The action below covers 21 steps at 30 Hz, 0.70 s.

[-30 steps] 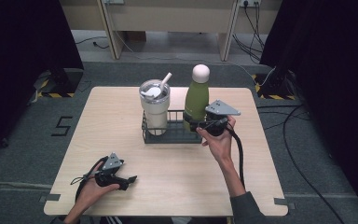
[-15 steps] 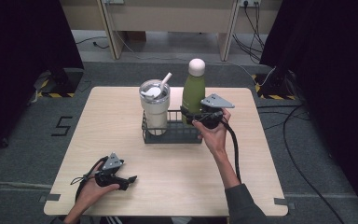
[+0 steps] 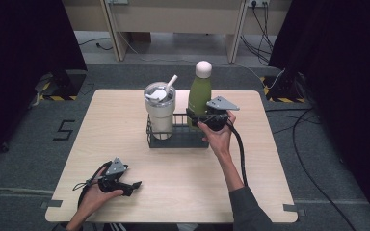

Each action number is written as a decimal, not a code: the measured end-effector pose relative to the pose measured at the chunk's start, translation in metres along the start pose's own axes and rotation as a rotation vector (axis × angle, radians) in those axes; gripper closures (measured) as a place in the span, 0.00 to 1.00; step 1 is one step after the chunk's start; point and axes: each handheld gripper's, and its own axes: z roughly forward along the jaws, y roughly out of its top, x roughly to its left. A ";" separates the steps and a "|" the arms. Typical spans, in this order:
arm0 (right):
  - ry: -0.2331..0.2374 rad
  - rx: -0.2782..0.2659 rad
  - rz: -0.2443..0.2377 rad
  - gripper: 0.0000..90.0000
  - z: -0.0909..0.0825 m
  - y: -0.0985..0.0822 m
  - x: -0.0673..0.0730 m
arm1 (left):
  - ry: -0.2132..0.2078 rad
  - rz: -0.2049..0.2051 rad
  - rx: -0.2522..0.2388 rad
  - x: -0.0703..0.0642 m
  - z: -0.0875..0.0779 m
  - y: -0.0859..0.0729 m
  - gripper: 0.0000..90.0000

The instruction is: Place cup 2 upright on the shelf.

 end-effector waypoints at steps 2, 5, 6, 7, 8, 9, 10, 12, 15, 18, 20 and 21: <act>-0.003 0.003 -0.003 0.23 0.002 -0.001 0.000 | 0.001 0.000 -0.001 0.000 0.000 0.000 0.13; 0.001 0.007 0.006 0.23 0.005 -0.004 0.001 | 0.001 0.000 -0.001 0.000 0.000 0.000 0.13; 0.000 0.011 -0.001 0.23 0.006 -0.005 0.001 | 0.001 0.001 0.000 0.000 0.000 0.000 0.13; 0.000 0.016 -0.002 0.23 0.007 -0.006 0.001 | 0.001 0.001 0.001 0.000 0.000 0.000 0.13; 0.000 0.017 -0.002 0.23 0.009 -0.007 0.002 | 0.001 0.001 0.000 0.000 0.000 0.000 0.13; 0.000 0.022 -0.002 0.23 0.010 -0.007 0.002 | 0.001 0.001 0.000 0.000 0.000 0.000 0.13; 0.003 0.028 0.001 0.23 0.012 -0.009 0.002 | 0.001 0.001 0.000 0.000 0.000 0.000 0.13; 0.002 0.030 -0.005 0.23 0.013 -0.010 0.002 | 0.000 0.001 0.000 0.000 0.000 0.000 0.13; 0.003 0.036 -0.001 0.23 0.016 -0.013 0.002 | 0.001 0.001 -0.001 0.000 0.000 0.000 0.13; 0.011 0.045 0.008 0.23 0.019 -0.016 0.003 | 0.001 0.001 0.001 0.000 0.000 0.000 0.13; 0.012 0.047 -0.004 0.23 0.021 -0.018 0.003 | 0.001 0.001 0.001 0.000 0.000 0.000 0.13; 0.012 0.047 -0.004 0.23 0.021 -0.018 0.003 | 0.001 0.001 0.000 0.000 0.000 0.000 0.13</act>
